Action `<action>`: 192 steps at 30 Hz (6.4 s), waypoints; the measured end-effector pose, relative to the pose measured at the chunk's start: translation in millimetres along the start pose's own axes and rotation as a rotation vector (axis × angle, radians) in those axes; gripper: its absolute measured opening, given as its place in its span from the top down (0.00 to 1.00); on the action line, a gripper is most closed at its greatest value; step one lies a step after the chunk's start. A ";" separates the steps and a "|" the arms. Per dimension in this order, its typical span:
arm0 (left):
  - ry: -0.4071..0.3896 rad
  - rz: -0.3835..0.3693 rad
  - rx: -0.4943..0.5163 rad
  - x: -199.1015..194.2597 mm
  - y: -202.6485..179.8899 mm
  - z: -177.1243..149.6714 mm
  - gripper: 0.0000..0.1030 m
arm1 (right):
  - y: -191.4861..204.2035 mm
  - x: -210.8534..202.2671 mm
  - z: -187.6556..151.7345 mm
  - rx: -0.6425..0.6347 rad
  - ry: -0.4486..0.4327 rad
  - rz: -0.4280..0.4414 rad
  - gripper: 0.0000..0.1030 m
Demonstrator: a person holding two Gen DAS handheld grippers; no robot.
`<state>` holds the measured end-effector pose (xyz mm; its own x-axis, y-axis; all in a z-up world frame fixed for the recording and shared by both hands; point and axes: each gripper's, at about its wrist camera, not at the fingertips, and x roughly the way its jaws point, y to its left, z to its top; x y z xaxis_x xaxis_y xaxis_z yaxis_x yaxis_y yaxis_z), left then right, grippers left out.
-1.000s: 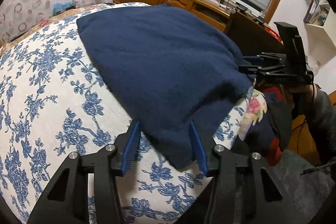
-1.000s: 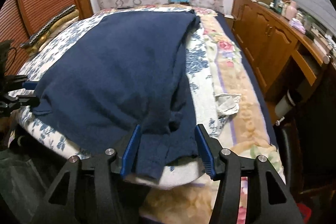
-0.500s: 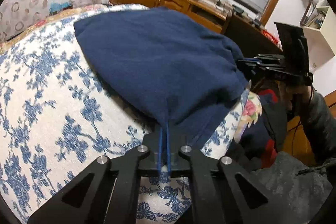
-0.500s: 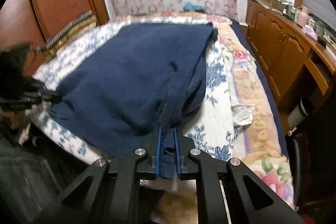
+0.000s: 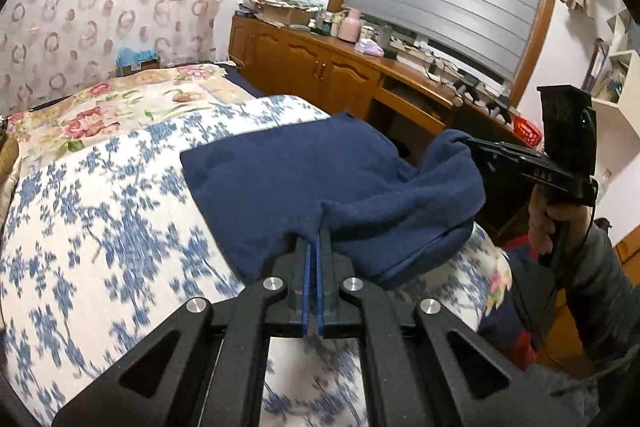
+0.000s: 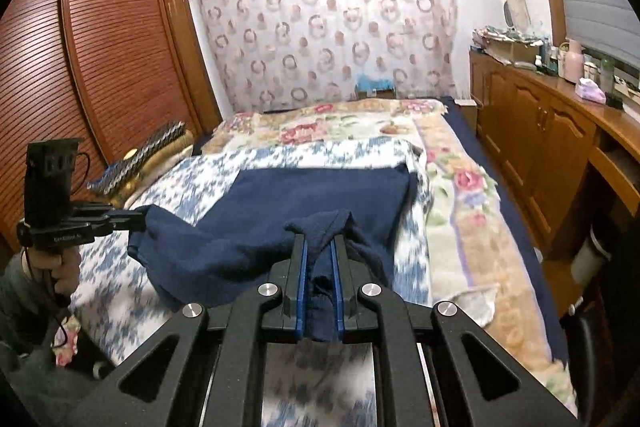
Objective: Fold small clothes
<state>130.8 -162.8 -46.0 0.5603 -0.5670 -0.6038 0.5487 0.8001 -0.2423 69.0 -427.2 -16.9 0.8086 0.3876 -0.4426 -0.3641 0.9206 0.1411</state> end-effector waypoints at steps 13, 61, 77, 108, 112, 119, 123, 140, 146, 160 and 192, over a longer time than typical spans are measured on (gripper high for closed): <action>-0.032 0.014 -0.060 31.3 34.9 40.6 0.98 | -21.2 41.0 20.3 0.003 -0.030 0.032 0.90; 0.183 0.038 0.030 105.1 66.7 50.1 0.41 | -17.0 84.5 74.6 -0.168 0.165 0.018 0.48; 0.073 0.243 -0.050 118.6 101.6 84.3 0.41 | -31.6 106.1 96.9 -0.004 0.169 0.010 0.88; 0.186 0.035 -0.213 140.5 108.2 61.0 0.31 | -9.7 118.5 89.7 0.107 0.301 -0.055 0.33; 0.174 0.013 -0.208 140.9 106.1 60.4 0.39 | -9.4 126.1 87.2 0.101 0.308 -0.022 0.46; 0.119 -0.045 -0.232 120.6 109.5 63.1 0.87 | -7.9 130.4 84.8 0.061 0.285 0.033 0.76; 0.034 -0.044 -0.183 85.4 95.1 69.9 0.89 | 2.2 110.2 94.8 0.022 0.194 0.045 0.78; -0.304 0.282 -0.219 -111.8 160.0 50.3 0.89 | 150.8 161.3 191.7 -0.357 0.019 0.259 0.79; -0.381 0.407 -0.290 -165.6 195.8 19.6 0.89 | 223.4 217.8 229.2 -0.501 0.030 0.366 0.79; -0.440 0.585 -0.467 -200.2 251.6 -64.5 0.89 | 342.9 360.2 274.3 -0.786 0.103 0.522 0.79; -0.288 0.663 -0.562 -184.9 273.1 -109.6 0.89 | 350.0 514.5 238.1 -0.537 0.232 0.420 0.56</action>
<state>109.0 181.9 -83.8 0.8272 0.0760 -0.5568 -0.2813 0.9137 -0.2932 467.7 105.6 15.6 0.4532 0.6291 -0.6316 -0.8479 0.5229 -0.0875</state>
